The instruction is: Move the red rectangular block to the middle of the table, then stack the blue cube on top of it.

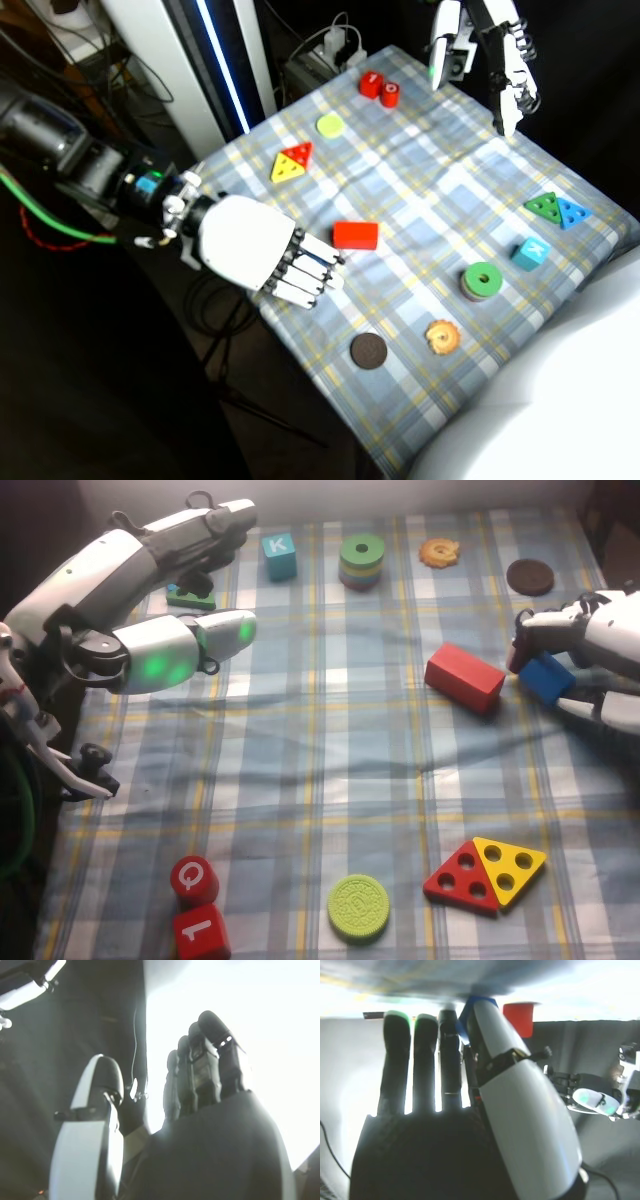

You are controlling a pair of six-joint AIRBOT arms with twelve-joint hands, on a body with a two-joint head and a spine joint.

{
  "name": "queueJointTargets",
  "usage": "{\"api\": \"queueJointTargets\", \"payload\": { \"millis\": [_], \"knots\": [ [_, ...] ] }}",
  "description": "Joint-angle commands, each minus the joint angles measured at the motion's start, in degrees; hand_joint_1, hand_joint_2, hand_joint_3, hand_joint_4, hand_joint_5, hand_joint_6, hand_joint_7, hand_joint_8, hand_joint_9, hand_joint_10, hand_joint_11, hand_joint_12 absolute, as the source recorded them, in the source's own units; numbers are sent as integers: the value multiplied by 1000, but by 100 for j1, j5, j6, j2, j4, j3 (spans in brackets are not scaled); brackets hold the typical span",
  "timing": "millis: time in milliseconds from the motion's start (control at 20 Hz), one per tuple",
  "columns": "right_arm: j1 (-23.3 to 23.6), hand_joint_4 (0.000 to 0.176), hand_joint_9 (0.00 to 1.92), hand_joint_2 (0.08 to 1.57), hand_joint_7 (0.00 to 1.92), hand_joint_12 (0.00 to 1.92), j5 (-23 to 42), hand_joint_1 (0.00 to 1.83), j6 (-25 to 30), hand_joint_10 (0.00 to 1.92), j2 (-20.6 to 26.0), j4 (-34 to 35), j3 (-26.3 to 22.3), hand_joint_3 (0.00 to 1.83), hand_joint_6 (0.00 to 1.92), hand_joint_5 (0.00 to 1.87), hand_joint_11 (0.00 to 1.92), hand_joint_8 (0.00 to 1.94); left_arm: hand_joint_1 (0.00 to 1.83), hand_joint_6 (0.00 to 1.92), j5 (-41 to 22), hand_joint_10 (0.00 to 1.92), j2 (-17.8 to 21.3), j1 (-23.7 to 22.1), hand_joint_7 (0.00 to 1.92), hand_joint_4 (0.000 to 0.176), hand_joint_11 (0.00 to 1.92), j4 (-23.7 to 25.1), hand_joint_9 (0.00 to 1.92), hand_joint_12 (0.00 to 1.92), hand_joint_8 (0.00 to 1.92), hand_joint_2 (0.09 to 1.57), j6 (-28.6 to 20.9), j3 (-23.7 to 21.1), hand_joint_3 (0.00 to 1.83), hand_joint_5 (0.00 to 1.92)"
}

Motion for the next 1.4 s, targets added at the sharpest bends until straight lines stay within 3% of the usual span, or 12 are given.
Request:
{"api": "queueJointTargets", "payload": {
  "millis": [0,200,300,400,550,600,650,700,800,950,1050,1350],
  "knots": [
    [135,0,380,1316,612,1921,692,1151,62,1912,20,-71,-8,0,1243,677,321,1801,811,3,-703,88,41,-49,287,0,0,93,291,1220,4,1313,-41,16,3,260],
    [412,0,574,1322,621,1921,689,1154,115,1921,36,-388,-1,2,1256,645,647,1818,735,2,-690,102,57,-39,290,0,0,92,317,1311,2,1321,-41,35,3,262],
    [547,0,233,1322,540,1921,684,1114,176,1673,35,-530,24,0,1330,705,67,1744,649,2,-672,92,57,-39,267,0,0,92,307,1293,2,1338,-41,42,4,253],
    [682,0,502,1279,721,1921,680,1160,207,1589,26,-645,49,0,1272,678,302,1607,613,0,-652,61,57,-39,232,0,0,92,262,1217,0,1352,-41,54,2,232],
    [825,0,538,1266,725,1921,680,1192,207,1680,26,-748,55,0,1177,721,395,1647,632,1,-651,44,57,-37,192,0,0,90,233,1227,0,1350,-41,68,0,223],
    [873,0,738,1274,731,1921,678,1194,209,1804,20,-793,58,1,1158,689,707,1680,669,4,-643,38,57,-37,185,0,0,88,222,1221,0,1347,-41,75,0,228],
    [899,0,746,1275,651,1921,672,1190,216,1833,1,-826,65,0,1105,758,862,1738,718,2,-639,11,57,-37,166,0,0,84,169,996,3,1350,-41,81,1,229],
    [920,0,635,1283,621,1921,637,1183,252,1853,-45,-885,94,1,1106,758,819,1769,720,1,-632,11,57,-37,156,0,0,79,140,895,0,1351,-41,92,1,228],
    [960,0,660,1273,755,1921,555,1192,420,1786,-170,-1042,190,0,1196,667,643,1642,721,4,-629,25,56,-37,182,0,0,70,176,1073,5,1345,-41,95,0,234],
    [1057,0,709,1268,789,1921,410,1190,507,1666,-357,-1203,292,0,1273,651,649,1568,779,2,-626,106,56,-37,243,2,0,51,322,1316,13,1352,-41,99,1,238],
    [1098,0,811,1253,830,1921,284,1200,507,1645,-469,-1272,355,0,1259,659,776,1514,783,1,-623,215,56,-37,258,10,0,38,312,1281,2,1353,-41,104,0,243],
    [1136,0,765,1246,817,1921,-51,1196,507,1607,-683,-1336,530,0,1223,698,668,1512,724,3,-647,431,56,-29,255,12,0,28,222,1269,1,1370,-65,105,1,237]
  ]
}}
